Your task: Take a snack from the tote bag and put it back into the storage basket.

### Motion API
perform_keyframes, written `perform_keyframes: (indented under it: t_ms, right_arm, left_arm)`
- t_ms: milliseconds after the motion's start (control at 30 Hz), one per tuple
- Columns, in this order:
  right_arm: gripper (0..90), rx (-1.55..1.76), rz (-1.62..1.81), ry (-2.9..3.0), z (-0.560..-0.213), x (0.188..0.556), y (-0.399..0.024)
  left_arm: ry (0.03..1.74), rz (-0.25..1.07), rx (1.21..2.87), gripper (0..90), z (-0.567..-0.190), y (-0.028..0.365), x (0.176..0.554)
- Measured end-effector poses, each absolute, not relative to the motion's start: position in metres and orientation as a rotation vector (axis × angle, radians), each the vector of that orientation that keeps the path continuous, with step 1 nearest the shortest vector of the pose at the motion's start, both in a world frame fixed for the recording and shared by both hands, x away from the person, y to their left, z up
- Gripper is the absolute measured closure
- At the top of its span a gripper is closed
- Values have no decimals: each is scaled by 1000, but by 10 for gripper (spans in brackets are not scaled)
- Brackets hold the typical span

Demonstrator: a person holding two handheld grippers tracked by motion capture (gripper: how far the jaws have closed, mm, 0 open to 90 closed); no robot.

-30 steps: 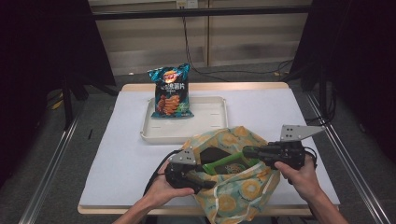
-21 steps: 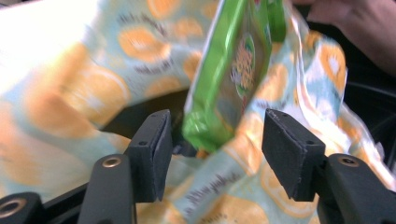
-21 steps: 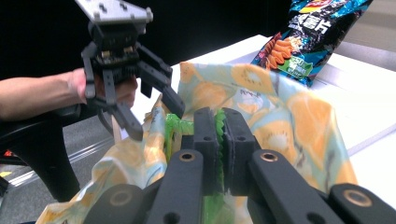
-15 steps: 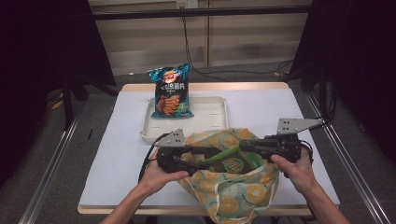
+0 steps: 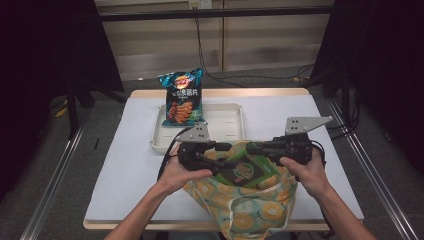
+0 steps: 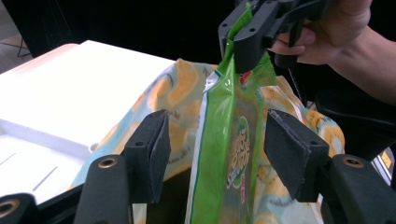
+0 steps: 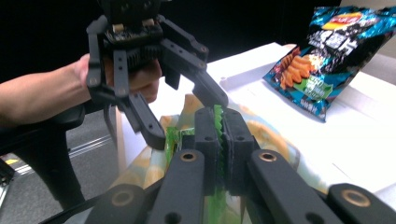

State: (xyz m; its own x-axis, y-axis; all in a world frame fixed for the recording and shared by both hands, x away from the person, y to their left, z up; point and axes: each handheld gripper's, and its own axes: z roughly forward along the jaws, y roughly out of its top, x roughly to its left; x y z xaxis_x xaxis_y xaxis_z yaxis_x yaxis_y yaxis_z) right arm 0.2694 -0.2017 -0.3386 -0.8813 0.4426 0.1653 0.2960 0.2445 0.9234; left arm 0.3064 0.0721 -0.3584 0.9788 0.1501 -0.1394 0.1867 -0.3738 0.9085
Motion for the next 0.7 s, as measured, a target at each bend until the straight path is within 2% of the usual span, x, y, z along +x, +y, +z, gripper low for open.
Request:
perform_keyframes:
  t_ms: [233, 267, 367, 400, 500, 600, 633, 667, 700]
  right_arm:
    - [874, 667, 1726, 2393, -333, 271, -193]
    - [875, 662, 1731, 2394, -333, 271, -191]
    - [876, 648, 1732, 2405, -334, 269, -187]
    - [876, 648, 1730, 2407, -334, 268, -186]
    - [860, 658, 1726, 2399, -334, 269, -185]
    - [805, 658, 1753, 2394, -335, 270, -188]
    - [715, 671, 1733, 2389, -337, 268, -190]
    - [715, 671, 1733, 2389, -337, 268, -190]
    - [629, 682, 1725, 2383, -338, 268, -191]
  left_arm:
    - [235, -101, 1983, 417, -367, 61, 310]
    - [225, -78, 2012, 432, -368, 59, 307]
    - [195, -63, 2033, 505, -370, 55, 302]
    - [204, -50, 2029, 569, -371, 55, 302]
    - [211, -87, 2019, 690, -373, 56, 306]
    - [197, -98, 2016, 717, -374, 58, 306]
    - [199, -101, 2011, 719, -374, 58, 306]
    - [204, -99, 2007, 719, -373, 59, 307]
    - [209, -105, 2000, 719, -373, 60, 308]
